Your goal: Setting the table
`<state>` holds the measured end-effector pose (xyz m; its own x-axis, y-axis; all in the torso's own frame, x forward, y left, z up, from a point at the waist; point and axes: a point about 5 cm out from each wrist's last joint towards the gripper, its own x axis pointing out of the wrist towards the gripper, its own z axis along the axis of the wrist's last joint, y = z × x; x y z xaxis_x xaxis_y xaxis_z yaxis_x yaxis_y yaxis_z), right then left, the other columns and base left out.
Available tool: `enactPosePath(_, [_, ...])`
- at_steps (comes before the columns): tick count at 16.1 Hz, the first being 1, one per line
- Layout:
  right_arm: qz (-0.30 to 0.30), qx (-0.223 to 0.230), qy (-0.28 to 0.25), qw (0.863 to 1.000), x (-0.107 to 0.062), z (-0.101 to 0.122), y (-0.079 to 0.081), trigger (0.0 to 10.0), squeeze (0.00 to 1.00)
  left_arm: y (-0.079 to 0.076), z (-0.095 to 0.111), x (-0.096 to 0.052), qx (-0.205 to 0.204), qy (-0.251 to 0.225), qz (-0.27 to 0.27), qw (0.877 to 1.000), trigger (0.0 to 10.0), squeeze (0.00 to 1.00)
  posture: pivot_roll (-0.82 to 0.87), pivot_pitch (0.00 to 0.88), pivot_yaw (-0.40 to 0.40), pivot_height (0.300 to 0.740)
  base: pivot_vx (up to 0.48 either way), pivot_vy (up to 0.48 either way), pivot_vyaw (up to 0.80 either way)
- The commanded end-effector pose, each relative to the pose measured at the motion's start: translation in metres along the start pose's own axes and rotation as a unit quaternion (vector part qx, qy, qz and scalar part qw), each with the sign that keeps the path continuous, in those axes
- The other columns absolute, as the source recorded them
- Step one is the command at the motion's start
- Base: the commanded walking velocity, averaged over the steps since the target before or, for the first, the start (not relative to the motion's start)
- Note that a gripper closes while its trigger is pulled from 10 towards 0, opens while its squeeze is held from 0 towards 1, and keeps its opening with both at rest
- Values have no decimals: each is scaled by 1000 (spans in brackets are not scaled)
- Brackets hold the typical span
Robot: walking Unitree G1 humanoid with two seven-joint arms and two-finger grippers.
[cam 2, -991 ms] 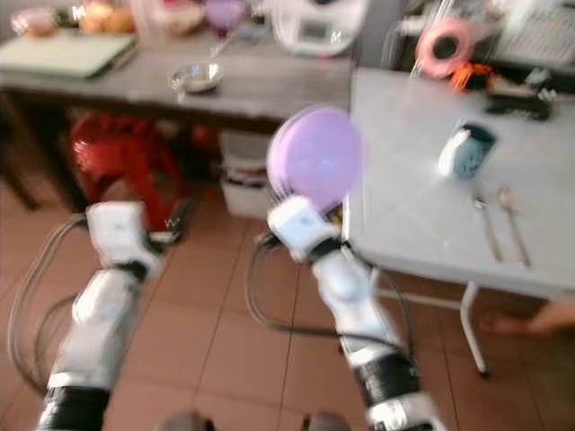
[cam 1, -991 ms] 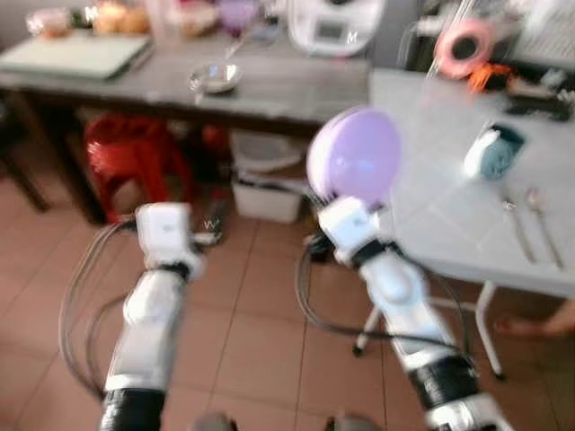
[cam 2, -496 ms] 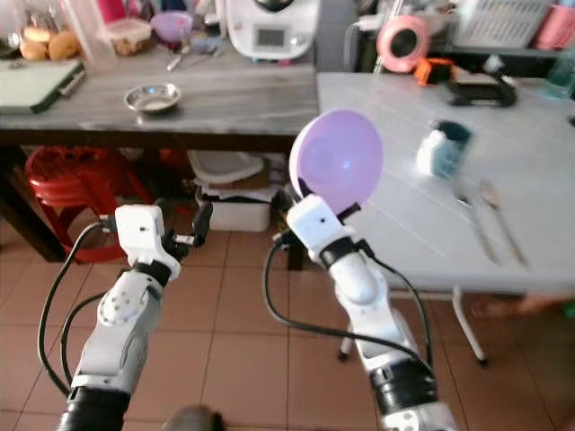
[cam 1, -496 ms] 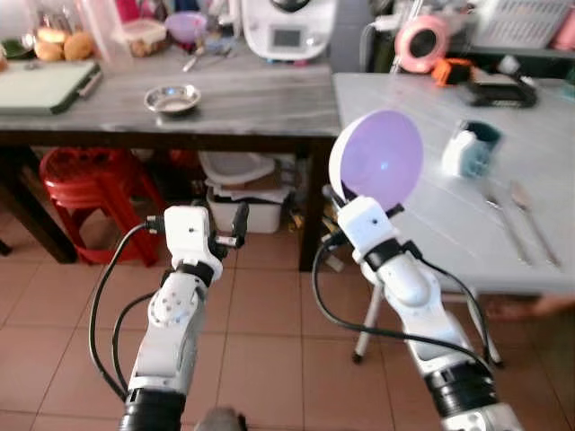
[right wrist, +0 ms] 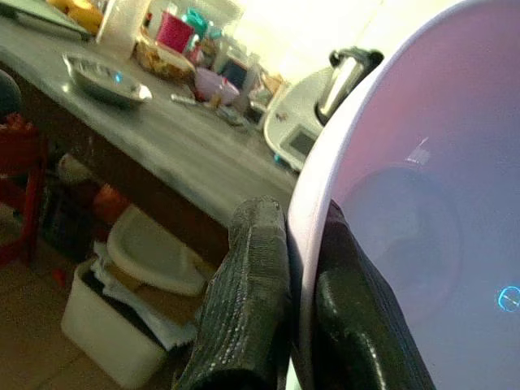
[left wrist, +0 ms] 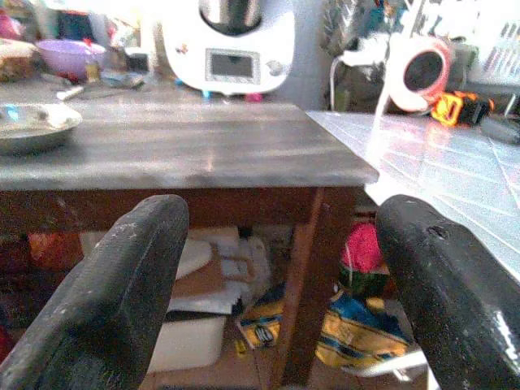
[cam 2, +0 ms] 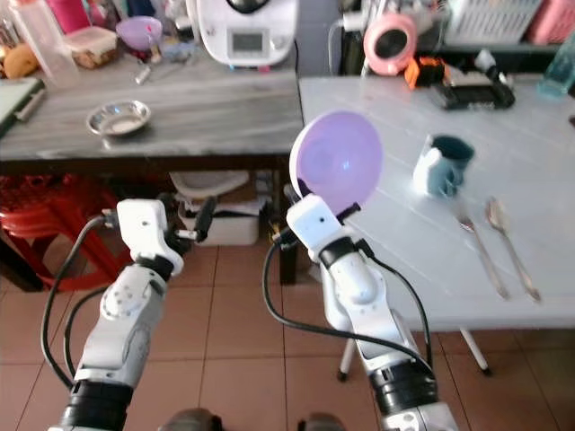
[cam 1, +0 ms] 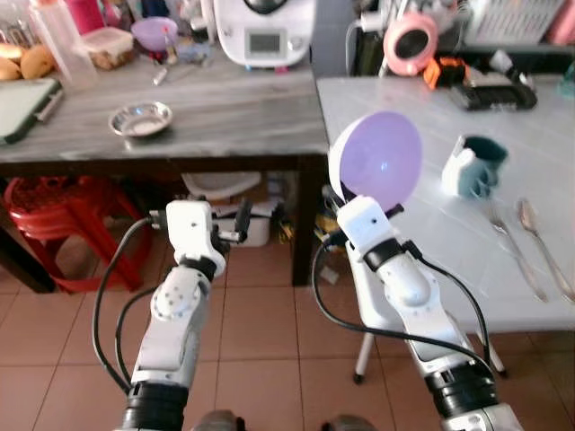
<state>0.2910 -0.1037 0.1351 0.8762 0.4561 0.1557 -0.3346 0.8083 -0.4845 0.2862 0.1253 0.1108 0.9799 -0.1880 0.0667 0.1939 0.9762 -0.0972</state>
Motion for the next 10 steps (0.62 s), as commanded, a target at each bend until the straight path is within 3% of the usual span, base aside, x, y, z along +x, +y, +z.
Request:
enactPosePath(1, [4, 2, -21, 1000, 4, 10, 2, 10000, 0, 8, 0, -2, 2, 0, 13, 1000, 10000, 0, -19, 0, 3, 740, 0, 446, 0])
enactPosePath(10, [-14, -1, -20, 1000, -8, 9, -1, 10000, 0, 1, -1, -3, 9, 3, -6, 1000, 10000, 0, -30, 0, 14, 740, 0, 460, 0])
